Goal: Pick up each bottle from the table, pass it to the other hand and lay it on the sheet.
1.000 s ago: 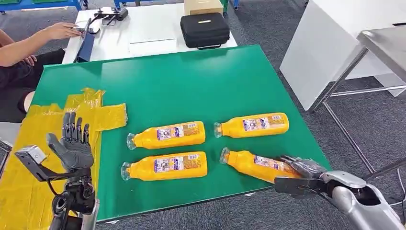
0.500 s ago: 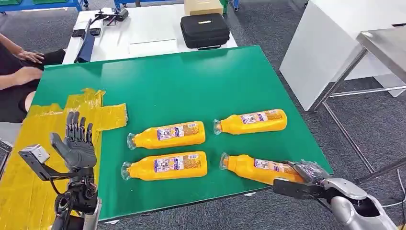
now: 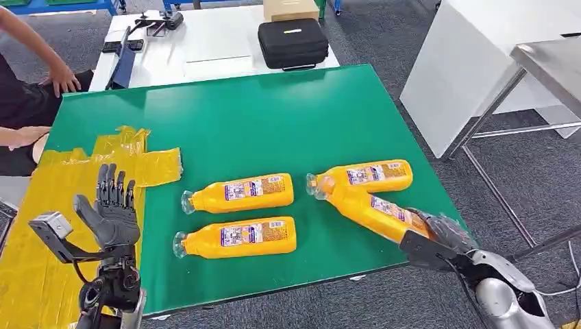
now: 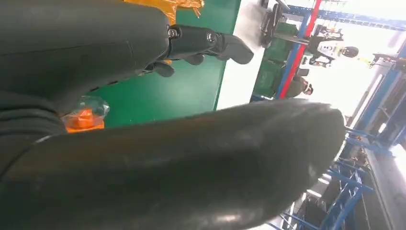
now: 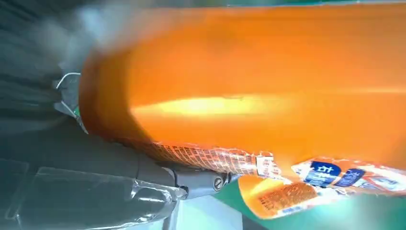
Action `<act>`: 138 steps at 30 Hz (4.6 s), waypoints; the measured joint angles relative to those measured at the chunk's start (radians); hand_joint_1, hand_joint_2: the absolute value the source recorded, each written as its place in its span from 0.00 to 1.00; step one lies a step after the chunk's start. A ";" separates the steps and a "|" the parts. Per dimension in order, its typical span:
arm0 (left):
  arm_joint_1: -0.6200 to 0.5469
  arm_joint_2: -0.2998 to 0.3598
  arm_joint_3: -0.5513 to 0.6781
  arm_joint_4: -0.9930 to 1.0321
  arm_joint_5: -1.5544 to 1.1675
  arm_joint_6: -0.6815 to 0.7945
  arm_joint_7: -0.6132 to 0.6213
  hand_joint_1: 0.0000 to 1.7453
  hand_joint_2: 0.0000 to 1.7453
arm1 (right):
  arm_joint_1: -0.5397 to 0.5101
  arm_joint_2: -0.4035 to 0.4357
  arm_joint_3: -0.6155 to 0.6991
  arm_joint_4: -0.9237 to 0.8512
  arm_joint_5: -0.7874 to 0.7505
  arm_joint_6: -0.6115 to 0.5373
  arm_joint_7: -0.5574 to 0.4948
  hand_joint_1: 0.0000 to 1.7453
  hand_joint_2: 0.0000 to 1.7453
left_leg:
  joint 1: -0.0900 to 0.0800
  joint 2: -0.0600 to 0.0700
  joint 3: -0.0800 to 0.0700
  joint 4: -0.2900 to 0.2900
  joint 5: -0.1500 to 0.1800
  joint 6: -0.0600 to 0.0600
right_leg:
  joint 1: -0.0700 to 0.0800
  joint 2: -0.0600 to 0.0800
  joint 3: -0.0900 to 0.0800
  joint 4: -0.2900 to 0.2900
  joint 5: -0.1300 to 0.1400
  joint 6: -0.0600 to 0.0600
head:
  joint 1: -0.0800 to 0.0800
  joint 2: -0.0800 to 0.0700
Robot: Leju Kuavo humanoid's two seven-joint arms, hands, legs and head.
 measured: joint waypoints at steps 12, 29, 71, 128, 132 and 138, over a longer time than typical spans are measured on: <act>-0.011 0.001 0.000 0.003 0.000 -0.002 -0.002 0.00 0.00 | -0.077 -0.013 -0.023 0.014 -0.088 -0.004 -0.029 1.00 1.00 | -0.001 0.001 0.000 0.000 0.000 0.000 | 0.000 0.000 0.000 0.000 0.000 0.000 | 0.000 0.000; -0.017 -0.007 -0.026 0.010 0.162 -0.181 0.034 0.00 1.00 | -0.332 0.187 0.032 0.058 -0.151 -0.201 -0.175 1.00 1.00 | 0.000 0.006 -0.001 -0.001 0.001 0.000 | 0.001 0.002 -0.001 0.001 0.001 0.000 | 0.000 0.000; -0.142 -0.011 -0.160 0.090 0.352 -0.257 0.109 0.00 1.00 | -0.855 0.746 0.507 0.916 0.018 -0.445 -0.152 1.00 1.00 | 0.003 0.009 -0.006 0.000 0.008 -0.004 | 0.003 0.009 -0.009 0.002 0.008 -0.002 | 0.001 0.000; -0.104 -0.007 -0.105 0.094 0.243 -0.077 0.047 1.00 1.00 | -0.947 0.790 0.979 1.049 -0.036 -0.258 -0.009 0.00 0.00 | 0.003 0.011 -0.007 0.000 0.009 -0.005 | 0.003 0.010 -0.013 0.002 0.010 -0.005 | 0.000 0.000; -0.136 0.010 -0.098 0.061 -0.038 0.184 -0.017 1.00 1.00 | -0.921 0.754 0.904 1.026 -0.082 -0.304 -0.035 0.00 0.00 | 0.003 0.010 -0.007 0.000 0.009 -0.004 | 0.003 0.010 -0.012 0.002 0.010 -0.005 | 0.001 0.000; -0.189 0.088 -0.028 0.034 -0.517 0.619 -0.074 1.00 1.00 | -0.841 0.635 0.744 0.898 -0.102 -0.311 -0.066 0.00 0.00 | 0.003 0.010 -0.007 0.000 0.010 -0.004 | 0.003 0.010 -0.011 0.002 0.011 -0.004 | 0.001 0.000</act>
